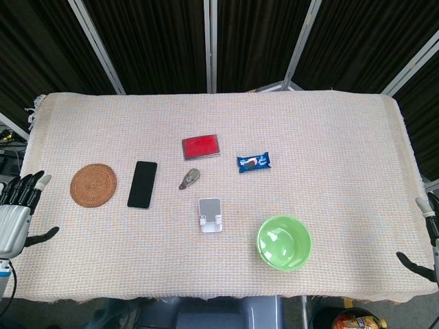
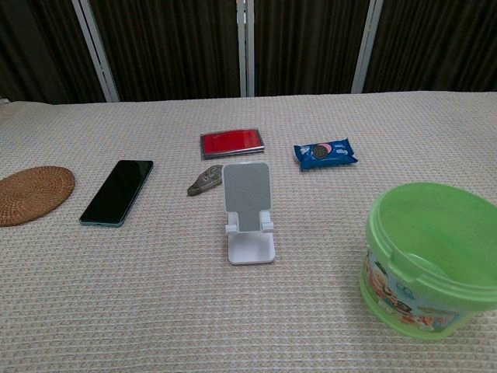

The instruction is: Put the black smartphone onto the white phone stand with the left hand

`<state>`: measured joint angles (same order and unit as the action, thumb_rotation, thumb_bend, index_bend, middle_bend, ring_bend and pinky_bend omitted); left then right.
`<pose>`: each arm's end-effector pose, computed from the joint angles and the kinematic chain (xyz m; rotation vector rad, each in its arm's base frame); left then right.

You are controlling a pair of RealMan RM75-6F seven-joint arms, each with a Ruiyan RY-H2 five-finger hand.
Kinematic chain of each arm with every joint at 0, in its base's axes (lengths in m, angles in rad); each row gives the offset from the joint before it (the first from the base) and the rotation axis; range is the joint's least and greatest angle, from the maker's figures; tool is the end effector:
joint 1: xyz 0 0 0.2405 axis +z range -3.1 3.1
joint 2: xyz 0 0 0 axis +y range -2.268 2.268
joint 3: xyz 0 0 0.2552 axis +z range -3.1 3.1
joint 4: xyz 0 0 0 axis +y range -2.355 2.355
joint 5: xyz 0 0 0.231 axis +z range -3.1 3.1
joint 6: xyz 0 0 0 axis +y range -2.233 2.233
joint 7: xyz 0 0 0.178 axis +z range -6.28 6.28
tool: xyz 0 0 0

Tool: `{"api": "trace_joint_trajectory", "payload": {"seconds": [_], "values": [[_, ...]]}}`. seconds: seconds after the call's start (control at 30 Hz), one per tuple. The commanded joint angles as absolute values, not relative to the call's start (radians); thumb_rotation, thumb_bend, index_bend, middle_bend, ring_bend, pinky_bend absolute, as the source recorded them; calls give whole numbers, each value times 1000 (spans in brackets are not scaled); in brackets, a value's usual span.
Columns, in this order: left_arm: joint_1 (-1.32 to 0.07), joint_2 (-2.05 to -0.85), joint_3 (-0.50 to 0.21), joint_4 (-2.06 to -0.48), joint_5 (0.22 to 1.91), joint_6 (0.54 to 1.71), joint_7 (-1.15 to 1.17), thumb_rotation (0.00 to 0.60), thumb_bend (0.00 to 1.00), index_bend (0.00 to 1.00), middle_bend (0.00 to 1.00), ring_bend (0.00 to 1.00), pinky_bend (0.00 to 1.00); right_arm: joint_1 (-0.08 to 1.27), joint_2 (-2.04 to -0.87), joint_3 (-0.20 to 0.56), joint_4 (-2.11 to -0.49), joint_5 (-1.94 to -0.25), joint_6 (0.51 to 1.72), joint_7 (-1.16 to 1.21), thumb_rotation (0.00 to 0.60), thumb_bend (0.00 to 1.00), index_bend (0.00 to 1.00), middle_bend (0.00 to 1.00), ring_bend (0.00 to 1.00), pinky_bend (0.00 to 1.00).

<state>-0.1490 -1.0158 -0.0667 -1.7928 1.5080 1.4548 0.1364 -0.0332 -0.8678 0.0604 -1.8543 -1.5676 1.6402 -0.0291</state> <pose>-0.2712 0.2354 0.1513 -1.4694 -0.8200 -0.9145 -0.2832 -0.1806 0.2145 1.3094 -0.7918 0.9303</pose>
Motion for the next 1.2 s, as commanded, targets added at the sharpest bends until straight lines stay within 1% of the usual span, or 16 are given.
{"api": "trace_joint_trajectory", "payload": {"seconds": [0.03, 0.3, 0.47, 0.5, 0.63, 0.7, 0.77, 0.87, 0.93, 1.2], "values": [[-145, -1014, -64, -1794, 1510, 1460, 140, 600, 0, 0, 0, 0, 0, -25, -870, 63, -1854, -1567, 1631, -31, 600, 0, 0, 0, 0, 0], [-141, -1019, -55, -1778, 1525, 1467, 149, 600, 0, 0, 0, 0, 0, -16, -869, 66, -1856, -1562, 1613, -26, 600, 0, 0, 0, 0, 0], [-204, -1055, -70, -1720, 1518, 1377, 166, 600, 0, 0, 0, 0, 0, -14, -869, 69, -1858, -1554, 1609, -29, 600, 0, 0, 0, 0, 0], [-248, -1080, -78, -1673, 1526, 1322, 168, 600, 0, 0, 0, 0, 0, -12, -870, 71, -1859, -1545, 1603, -34, 600, 0, 0, 0, 0, 0], [-373, -1148, -91, -1511, 1588, 1189, 156, 600, 0, 25, 0, 0, 0, -2, -877, 83, -1864, -1514, 1588, -58, 600, 0, 0, 0, 0, 0], [-449, -1198, -94, -1389, 1641, 1129, 150, 600, 0, 27, 0, 0, 0, 3, -880, 92, -1872, -1491, 1581, -72, 600, 0, 0, 0, 0, 0], [-502, -1241, -91, -1296, 1682, 1097, 124, 600, 0, 20, 0, 0, 0, 5, -884, 100, -1877, -1474, 1581, -90, 600, 0, 0, 0, 0, 0], [-571, -1307, -73, -1154, 1749, 1075, 51, 600, 0, 4, 0, 0, 0, 9, -890, 106, -1887, -1452, 1575, -119, 600, 0, 0, 0, 0, 0], [-616, -1358, -46, -1036, 1805, 1076, -9, 600, 0, 0, 0, 0, 0, 13, -896, 108, -1893, -1434, 1565, -146, 600, 0, 0, 0, 0, 0], [-713, -1515, 59, -685, 1930, 1083, -140, 600, 0, 0, 0, 0, 0, 26, -913, 119, -1900, -1384, 1544, -201, 600, 0, 0, 0, 0, 0]]}}
